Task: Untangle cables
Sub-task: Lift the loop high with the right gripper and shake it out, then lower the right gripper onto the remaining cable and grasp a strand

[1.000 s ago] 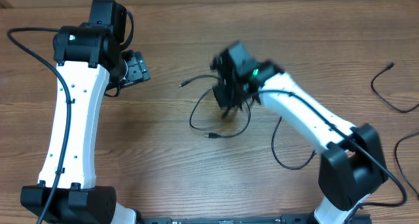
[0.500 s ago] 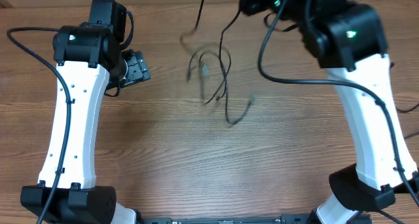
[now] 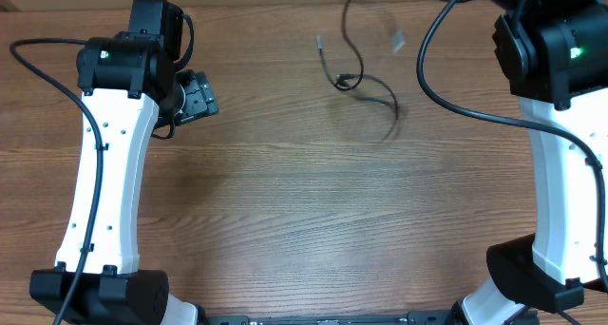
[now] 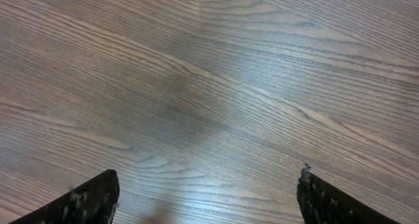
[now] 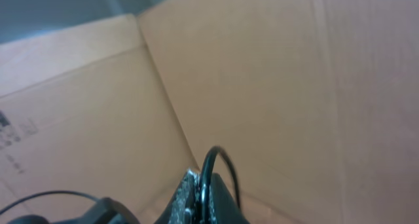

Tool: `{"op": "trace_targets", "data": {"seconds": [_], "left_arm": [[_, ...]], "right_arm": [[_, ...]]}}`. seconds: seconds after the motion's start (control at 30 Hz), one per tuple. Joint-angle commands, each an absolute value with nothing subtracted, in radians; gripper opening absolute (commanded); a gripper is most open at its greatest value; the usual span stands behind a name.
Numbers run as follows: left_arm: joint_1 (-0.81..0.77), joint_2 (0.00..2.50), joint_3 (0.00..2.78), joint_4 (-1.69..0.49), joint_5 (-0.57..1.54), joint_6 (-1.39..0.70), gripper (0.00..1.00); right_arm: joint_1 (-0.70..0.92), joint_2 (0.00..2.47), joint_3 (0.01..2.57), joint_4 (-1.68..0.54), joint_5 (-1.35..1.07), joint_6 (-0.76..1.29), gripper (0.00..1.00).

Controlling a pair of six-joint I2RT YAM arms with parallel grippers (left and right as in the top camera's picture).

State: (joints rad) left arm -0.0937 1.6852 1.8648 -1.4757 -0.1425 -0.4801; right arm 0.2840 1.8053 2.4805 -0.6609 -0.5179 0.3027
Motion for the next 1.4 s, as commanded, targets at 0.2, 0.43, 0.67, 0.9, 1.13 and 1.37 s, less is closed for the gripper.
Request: {"op": "trace_targets", "data": {"seconds": [0.2,0.43,0.67,0.9,1.13,1.37], "left_arm": [[-0.098,1.683,1.862,-1.473,-0.138,-0.493,0.86],[-0.098,1.683,1.862,-1.473,-0.138,-0.494,0.87],[-0.098,1.683,1.862,-1.473,-0.138,-0.494,0.87],[-0.096,1.683,1.862,-1.472,-0.164,-0.494,0.86],[-0.036,1.683,1.862,-1.488,-0.175,-0.498,0.84],[-0.033,1.683,1.862,-1.488,-0.163,-0.497,0.86]], "right_arm": [[0.285,1.776,2.506,-0.590,-0.511,0.355,0.05],[0.281,1.793,2.506,-1.011,0.067,0.230,0.04],[0.170,1.792,2.506,-1.088,0.117,0.231,0.05],[0.150,1.796,2.474,-1.380,-0.115,0.231,0.44],[0.150,1.798,2.244,-1.450,-0.335,0.239,0.50],[0.175,1.798,1.789,-1.142,-0.466,0.433,0.61]]}}
